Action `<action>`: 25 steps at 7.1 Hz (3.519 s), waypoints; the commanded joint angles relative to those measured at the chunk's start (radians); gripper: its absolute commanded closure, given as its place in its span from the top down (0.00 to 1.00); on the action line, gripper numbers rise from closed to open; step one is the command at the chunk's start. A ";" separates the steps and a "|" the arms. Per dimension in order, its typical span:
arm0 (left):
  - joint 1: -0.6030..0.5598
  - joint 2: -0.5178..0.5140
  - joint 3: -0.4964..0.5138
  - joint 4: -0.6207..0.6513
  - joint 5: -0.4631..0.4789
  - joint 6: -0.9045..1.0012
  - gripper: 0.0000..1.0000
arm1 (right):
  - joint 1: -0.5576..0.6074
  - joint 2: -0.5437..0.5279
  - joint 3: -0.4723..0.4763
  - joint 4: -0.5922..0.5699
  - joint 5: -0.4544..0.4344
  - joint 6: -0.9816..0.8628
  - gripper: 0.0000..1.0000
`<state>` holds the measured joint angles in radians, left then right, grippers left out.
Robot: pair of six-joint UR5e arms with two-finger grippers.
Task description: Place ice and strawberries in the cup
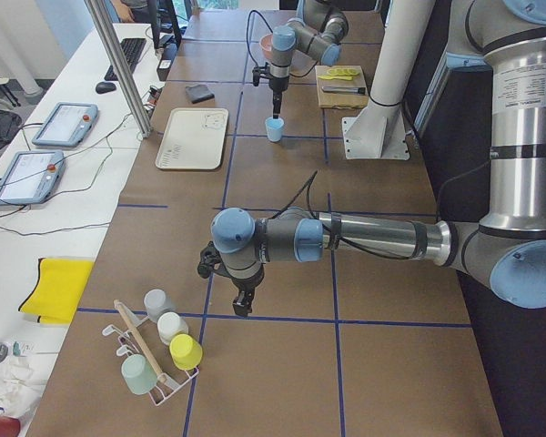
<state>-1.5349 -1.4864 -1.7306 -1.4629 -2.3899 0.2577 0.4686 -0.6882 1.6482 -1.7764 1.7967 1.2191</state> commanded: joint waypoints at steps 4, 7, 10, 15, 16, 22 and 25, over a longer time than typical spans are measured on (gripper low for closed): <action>-0.001 0.000 -0.001 -0.002 0.000 0.000 1.00 | 0.160 -0.178 0.172 0.000 0.139 -0.154 0.98; 0.001 -0.002 -0.003 -0.002 -0.002 0.000 1.00 | 0.295 -0.396 0.336 0.003 0.249 -0.381 0.98; 0.001 -0.002 -0.003 -0.002 -0.002 0.000 1.00 | 0.433 -0.641 0.464 0.005 0.329 -0.640 0.98; -0.001 0.000 -0.003 -0.001 -0.002 0.000 1.00 | 0.714 -0.885 0.464 0.003 0.476 -1.099 0.98; -0.001 0.000 -0.003 -0.001 -0.002 0.000 1.00 | 0.732 -0.913 0.464 0.005 0.481 -1.137 0.98; 0.001 0.000 -0.003 -0.002 -0.002 -0.002 1.00 | 0.674 -1.033 0.269 0.472 0.469 -0.896 0.98; 0.001 0.000 -0.003 -0.002 -0.002 -0.002 1.00 | 0.607 -1.042 0.268 0.476 0.426 -0.860 0.97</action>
<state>-1.5340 -1.4864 -1.7334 -1.4649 -2.3915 0.2566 1.1018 -1.7265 1.9181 -1.3063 2.2394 0.3410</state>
